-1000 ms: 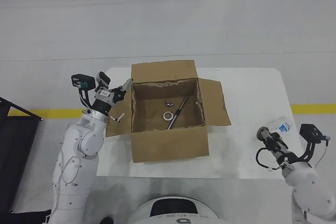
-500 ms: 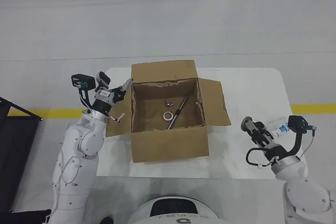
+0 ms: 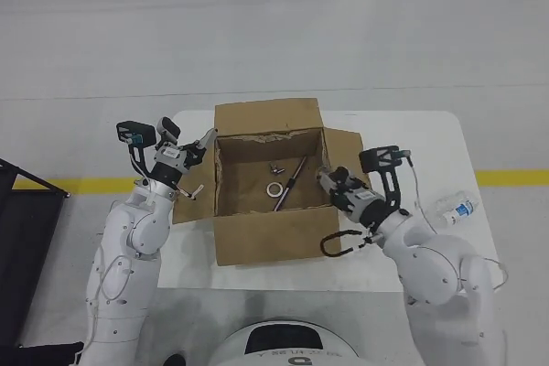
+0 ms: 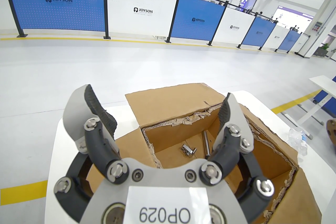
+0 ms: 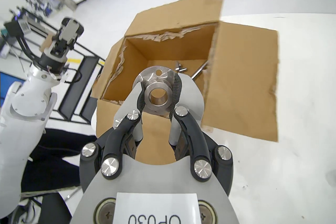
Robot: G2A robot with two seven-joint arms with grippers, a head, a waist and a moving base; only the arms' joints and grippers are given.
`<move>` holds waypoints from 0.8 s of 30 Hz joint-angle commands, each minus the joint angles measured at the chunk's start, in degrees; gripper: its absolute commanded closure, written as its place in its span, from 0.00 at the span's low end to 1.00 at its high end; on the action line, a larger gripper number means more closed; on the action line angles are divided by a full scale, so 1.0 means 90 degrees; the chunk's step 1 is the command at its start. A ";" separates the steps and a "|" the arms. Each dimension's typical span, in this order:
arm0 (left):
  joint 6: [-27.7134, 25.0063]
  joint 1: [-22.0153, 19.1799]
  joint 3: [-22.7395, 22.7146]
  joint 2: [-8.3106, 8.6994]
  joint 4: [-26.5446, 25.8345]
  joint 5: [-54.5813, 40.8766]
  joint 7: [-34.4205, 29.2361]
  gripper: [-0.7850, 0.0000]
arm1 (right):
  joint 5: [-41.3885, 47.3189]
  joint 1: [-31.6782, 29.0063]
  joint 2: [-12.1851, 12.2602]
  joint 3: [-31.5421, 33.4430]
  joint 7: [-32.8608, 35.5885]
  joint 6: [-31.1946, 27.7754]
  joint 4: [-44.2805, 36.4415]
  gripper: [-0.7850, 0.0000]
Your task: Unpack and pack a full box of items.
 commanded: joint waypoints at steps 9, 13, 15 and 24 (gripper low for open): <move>0.0000 0.0000 0.0000 0.0000 0.0000 -0.0001 0.0000 0.00 | -0.1220 0.3169 -0.0411 -0.2827 0.1954 0.0797 0.3033 1.00; 0.0000 0.0000 0.0000 0.0000 0.0000 -0.0001 0.0000 0.00 | -0.1431 0.3730 -0.0570 -0.3257 0.2393 0.1194 0.3680 1.00; 0.0000 0.0000 0.0000 0.0000 0.0000 -0.0001 0.0000 0.00 | -0.1522 0.3897 -0.0639 -0.3408 0.2462 0.1370 0.3904 1.00; 0.0000 0.0000 0.0000 0.0000 0.0000 -0.0001 0.0000 0.00 | -0.1159 0.4482 -0.1050 -0.4166 0.2181 0.1519 0.5519 1.00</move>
